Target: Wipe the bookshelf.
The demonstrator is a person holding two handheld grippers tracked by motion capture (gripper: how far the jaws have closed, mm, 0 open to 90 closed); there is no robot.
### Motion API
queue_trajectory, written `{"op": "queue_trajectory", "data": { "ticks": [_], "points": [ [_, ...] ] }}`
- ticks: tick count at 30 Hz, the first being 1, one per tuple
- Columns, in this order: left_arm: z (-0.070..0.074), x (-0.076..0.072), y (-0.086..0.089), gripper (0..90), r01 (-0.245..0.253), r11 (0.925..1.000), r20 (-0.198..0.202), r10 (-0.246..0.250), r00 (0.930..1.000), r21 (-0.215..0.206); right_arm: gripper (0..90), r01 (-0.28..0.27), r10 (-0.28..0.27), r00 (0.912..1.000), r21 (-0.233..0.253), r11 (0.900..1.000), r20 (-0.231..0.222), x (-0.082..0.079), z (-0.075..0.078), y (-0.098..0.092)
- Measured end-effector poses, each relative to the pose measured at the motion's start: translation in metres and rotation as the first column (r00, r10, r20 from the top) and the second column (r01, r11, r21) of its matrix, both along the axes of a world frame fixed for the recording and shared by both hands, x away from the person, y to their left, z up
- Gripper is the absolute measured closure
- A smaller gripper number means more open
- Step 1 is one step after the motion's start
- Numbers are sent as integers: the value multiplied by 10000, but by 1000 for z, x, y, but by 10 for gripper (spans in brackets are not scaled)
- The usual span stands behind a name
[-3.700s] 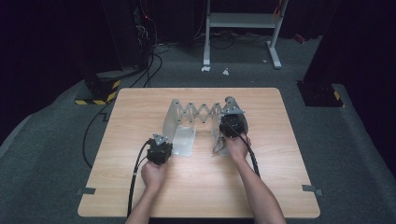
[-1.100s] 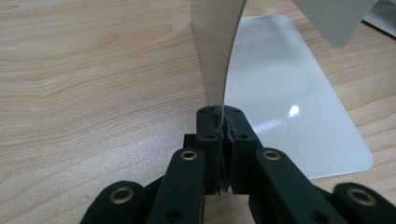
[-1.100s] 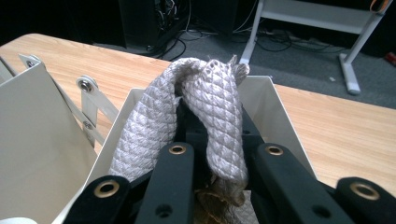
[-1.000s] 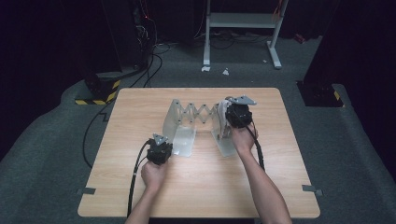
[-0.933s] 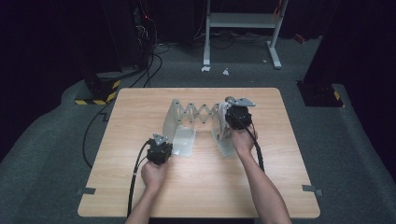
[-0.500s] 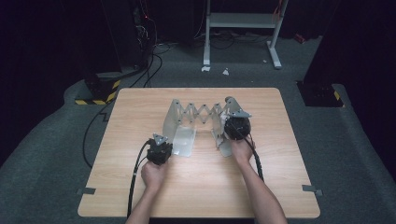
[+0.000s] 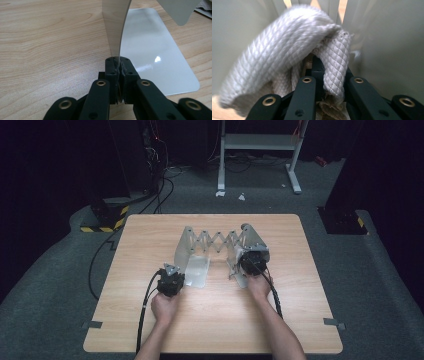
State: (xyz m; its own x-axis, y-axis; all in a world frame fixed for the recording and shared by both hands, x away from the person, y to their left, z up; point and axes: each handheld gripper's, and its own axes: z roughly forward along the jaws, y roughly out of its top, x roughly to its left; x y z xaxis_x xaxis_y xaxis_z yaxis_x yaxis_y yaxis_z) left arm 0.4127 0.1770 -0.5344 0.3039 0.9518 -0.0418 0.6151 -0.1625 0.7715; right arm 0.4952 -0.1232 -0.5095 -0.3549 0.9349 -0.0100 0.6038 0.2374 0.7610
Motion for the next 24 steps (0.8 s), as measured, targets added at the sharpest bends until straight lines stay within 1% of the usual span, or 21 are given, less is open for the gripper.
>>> {"op": "queue_trajectory", "data": {
  "ticks": [3,4,5,8,10,15,20,24],
  "points": [
    [0,0,0,854,9,10000,3,-9,10000,1,820,33,-39,9986,108,9999,532,-4,13,-1],
    [0,0,0,854,11,10000,2,-11,10000,5,820,43,-48,9978,65,10000,667,-6,20,-2],
    [0,0,0,855,8,10000,9,-8,10000,10,821,28,-28,9971,1,10000,754,-6,23,-2],
    [0,0,0,855,13,10000,11,-13,10000,42,822,73,-65,9930,-58,10000,1180,-8,36,-3],
    [0,0,0,855,17,10000,9,-17,10000,46,822,108,-110,9879,23,9999,1547,-11,44,-4],
    [0,0,0,856,19,10000,9,-19,10000,29,822,18,-36,9810,93,10000,1938,-15,61,-7],
    [0,0,0,855,20,10000,5,-20,10000,24,822,-22,-37,9751,266,9996,2217,-19,71,-10],
    [0,0,0,855,25,10000,6,-25,10000,20,821,-51,-35,9781,405,9992,2082,-21,73,-13]
  ]
}}
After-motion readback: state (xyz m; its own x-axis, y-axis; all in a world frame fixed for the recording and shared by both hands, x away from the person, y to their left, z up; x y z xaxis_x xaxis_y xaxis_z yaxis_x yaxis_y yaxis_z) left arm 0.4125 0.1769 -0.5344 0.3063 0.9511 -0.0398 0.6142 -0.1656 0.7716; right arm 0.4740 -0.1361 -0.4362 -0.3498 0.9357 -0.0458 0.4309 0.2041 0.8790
